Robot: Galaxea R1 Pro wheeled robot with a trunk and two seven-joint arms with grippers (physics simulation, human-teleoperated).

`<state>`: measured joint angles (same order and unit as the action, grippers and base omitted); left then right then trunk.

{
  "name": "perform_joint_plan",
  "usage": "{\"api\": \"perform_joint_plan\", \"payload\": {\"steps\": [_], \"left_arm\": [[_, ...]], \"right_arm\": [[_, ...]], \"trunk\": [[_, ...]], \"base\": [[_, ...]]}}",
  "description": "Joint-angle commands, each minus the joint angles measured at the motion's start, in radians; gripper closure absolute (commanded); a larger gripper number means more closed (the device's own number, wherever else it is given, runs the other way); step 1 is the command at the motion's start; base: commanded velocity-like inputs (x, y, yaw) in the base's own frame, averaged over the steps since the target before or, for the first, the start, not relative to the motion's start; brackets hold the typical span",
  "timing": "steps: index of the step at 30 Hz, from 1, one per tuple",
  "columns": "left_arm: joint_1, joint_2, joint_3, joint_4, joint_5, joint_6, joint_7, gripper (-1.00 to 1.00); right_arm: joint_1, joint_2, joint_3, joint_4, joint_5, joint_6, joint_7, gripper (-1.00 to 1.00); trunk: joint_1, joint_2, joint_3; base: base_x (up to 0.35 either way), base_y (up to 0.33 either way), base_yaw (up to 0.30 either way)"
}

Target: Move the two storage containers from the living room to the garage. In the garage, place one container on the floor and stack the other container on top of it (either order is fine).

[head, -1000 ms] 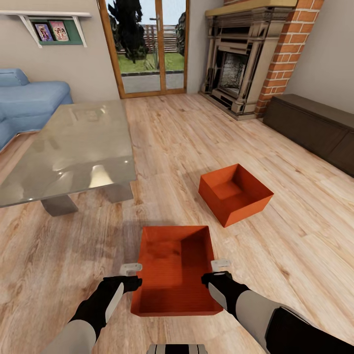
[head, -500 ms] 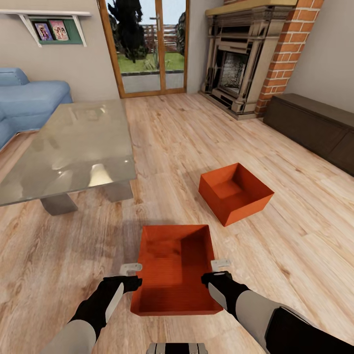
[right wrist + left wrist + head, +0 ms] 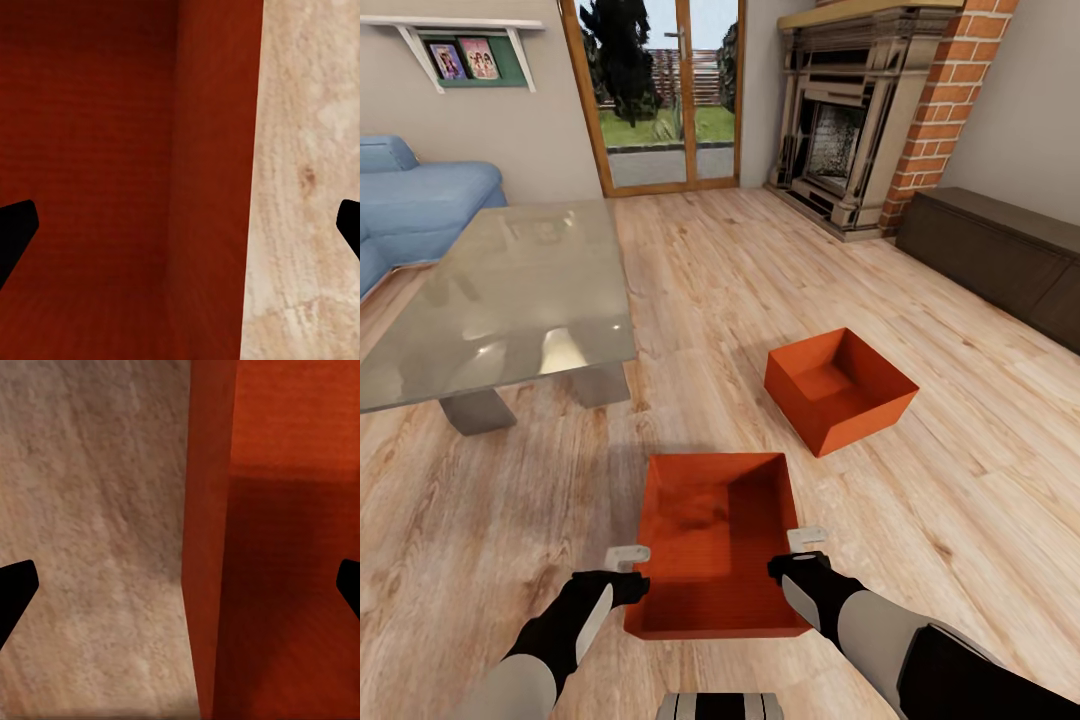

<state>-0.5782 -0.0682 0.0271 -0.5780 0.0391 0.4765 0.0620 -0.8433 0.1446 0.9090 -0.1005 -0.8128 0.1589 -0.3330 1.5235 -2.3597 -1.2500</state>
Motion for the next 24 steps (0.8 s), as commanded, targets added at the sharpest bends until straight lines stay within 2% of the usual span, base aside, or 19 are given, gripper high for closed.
{"api": "perform_joint_plan", "payload": {"steps": [1,24], "left_arm": [[0.000,-0.001,0.002,0.000,0.002,0.004,0.003,-1.00],[0.000,-0.003,-0.003,0.001,0.002,0.004,0.002,-1.00]], "right_arm": [[0.000,0.000,0.008,-0.002,-0.005,0.007,-0.006,-1.00],[0.000,-0.001,0.010,-0.002,-0.004,0.007,-0.006,-1.00]], "trunk": [[0.000,0.000,-0.001],[0.000,0.000,-0.001]], "base": [[0.000,0.000,0.000],[0.000,0.000,0.000]]}}
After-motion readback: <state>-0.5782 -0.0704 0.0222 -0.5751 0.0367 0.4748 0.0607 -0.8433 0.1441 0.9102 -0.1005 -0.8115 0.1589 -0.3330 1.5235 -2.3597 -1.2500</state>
